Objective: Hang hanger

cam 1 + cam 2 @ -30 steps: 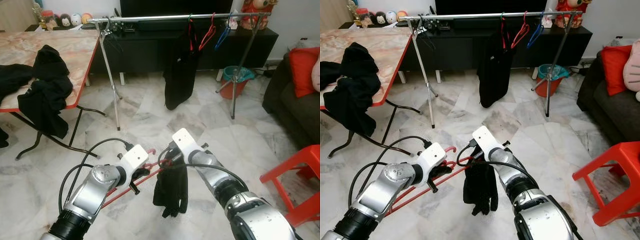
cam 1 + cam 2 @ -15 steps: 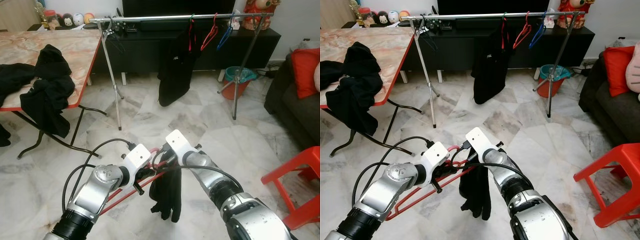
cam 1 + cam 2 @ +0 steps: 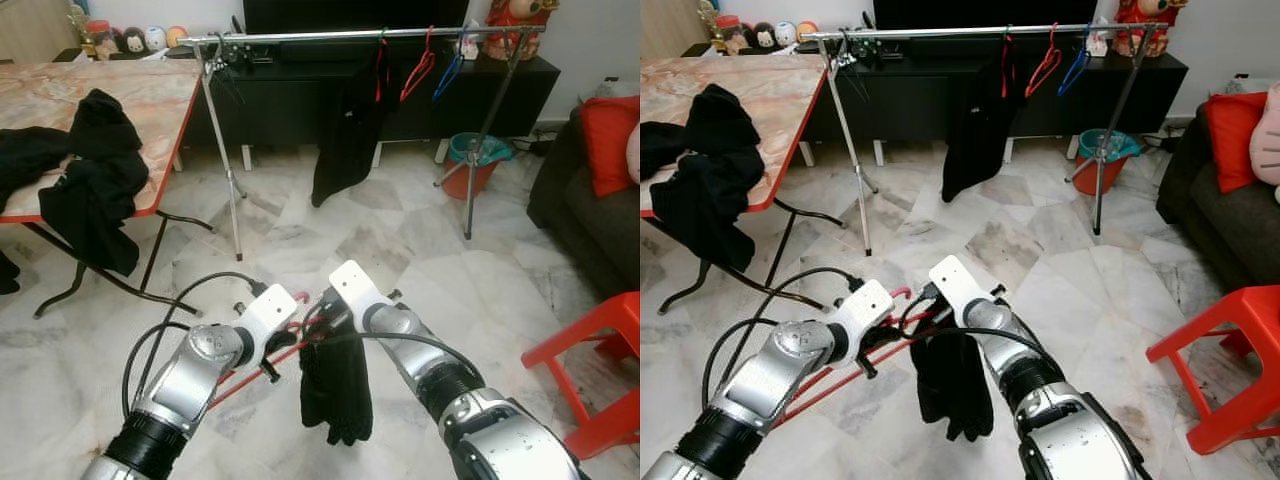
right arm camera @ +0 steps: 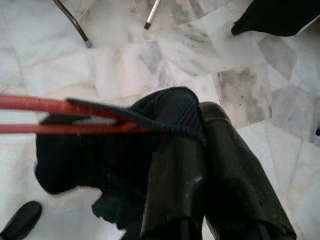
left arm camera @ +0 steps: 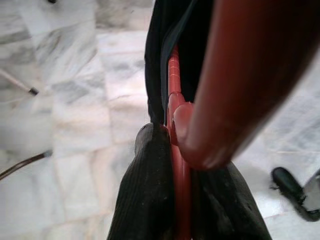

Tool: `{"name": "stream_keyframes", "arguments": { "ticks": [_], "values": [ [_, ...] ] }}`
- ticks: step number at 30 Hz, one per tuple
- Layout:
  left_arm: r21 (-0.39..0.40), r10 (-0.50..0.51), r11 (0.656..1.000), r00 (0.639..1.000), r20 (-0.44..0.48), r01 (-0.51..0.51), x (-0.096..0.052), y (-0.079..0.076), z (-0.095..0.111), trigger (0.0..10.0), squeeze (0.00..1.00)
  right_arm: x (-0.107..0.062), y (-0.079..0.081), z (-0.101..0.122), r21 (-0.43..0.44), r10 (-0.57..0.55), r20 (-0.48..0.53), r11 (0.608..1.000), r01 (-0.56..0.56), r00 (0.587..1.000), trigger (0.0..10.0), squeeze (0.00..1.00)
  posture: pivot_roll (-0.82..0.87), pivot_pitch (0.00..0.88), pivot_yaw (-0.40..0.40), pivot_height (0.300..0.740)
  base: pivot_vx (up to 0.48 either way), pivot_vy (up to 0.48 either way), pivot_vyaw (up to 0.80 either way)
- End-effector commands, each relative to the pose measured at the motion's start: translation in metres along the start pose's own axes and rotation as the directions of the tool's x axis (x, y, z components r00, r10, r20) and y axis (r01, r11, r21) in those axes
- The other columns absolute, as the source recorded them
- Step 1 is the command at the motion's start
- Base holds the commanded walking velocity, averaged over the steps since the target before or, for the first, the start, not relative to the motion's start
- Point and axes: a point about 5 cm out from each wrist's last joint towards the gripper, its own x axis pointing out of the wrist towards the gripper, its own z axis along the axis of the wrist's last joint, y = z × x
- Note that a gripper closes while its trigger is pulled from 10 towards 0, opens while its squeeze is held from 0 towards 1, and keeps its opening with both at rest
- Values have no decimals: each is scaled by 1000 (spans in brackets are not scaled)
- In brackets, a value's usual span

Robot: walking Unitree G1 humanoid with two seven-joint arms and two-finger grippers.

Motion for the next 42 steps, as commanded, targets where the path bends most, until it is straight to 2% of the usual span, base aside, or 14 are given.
{"name": "stream_keyframes", "arguments": {
  "ticks": [1, 6, 11, 14, 19, 26, 29, 30, 31, 32, 36, 38, 42],
  "values": [
    [7, 42, 999, 999, -12, -42, -2, 9, 3, 10000, 0, -1, -3, 9, 2, -15, 29, 1000, 15, 999, 10000, 0, 112, 0, -26, 732, 0, 0, 0],
    [4, 95, 995, 995, -9, -95, -1, 14, 4, 10000, 0, -1, -1, 11, -5, -4, 34, 1000, 4, 999, 10000, 0, 110, 0, -28, 732, 0, 0, 0],
    [-18, 83, 996, 996, 26, -83, 0, 13, 9, 10000, 0, -1, 3, 13, -16, 24, 39, 1000, -23, 999, 10000, 0, 110, 0, -29, 732, 0, 0, 0],
    [-45, 13, 999, 996, 85, -9, 1, 4, 17, 10000, 0, -1, 7, 13, -29, 45, 42, 999, -44, 998, 10000, 0, 112, 0, -31, 732, 0, 0, 0],
    [-42, -83, 995, 988, 133, 89, 0, -8, 22, 10000, 0, -2, 9, 14, -40, 60, 50, 998, -58, 997, 10000, 0, 111, 0, -32, 732, 0, 0, 0],
    [-78, -163, 980, 959, 231, 185, -2, -17, 35, 10000, 0, -3, 15, 18, -69, 116, 68, 991, -111, 991, 10000, 0, 110, 0, -33, 732, 0, 0, 0],
    [-61, -165, 981, 962, 217, 182, -2, -18, 35, 10000, 0, -3, 16, 18, -77, 126, 65, 990, -121, 990, 10000, 0, 112, 0, -34, 732, 0, 0, 0],
    [-30, -143, 988, 976, 165, 150, 0, -15, 29, 10000, 0, -4, 15, 19, -68, 121, 62, 991, -116, 991, 10000, 0, 110, 0, -33, 732, 0, 0, 0],
    [-30, -143, 988, 976, 165, 150, 0, -15, 29, 10000, 0, -4, 15, 19, -68, 121, 62, 991, -116, 991, 10000, 0, 110, 0, -33, 732, 0, 0, 0],
    [-22, -109, 993, 986, 122, 113, 3, -12, 24, 10000, 0, -4, 14, 21, -63, 112, 62, 992, -108, 992, 10000, 0, 108, 0, -33, 732, 0, 0, 0],
    [-52, -48, 997, 998, 40, 50, 6, -6, 14, 10000, 0, -6, 11, 23, -56, 93, 62, 994, -90, 994, 10000, 0, 106, 0, -32, 732, 0, 0, 0],
    [-80, -9, 997, 1000, 29, 11, 7, -3, 13, 10000, 0, -6, 11, 23, -60, 97, 64, 994, -93, 993, 10000, 0, 106, 0, -33, 732, 0, 0, 0],
    [-85, 34, 996, 998, 43, -31, 8, 2, 16, 10000, 0, -8, 13, 27, -65, 113, 70, 992, -109, 991, 10000, 0, 106, 0, -33, 732, 0, 0, 0]
  ]
}}
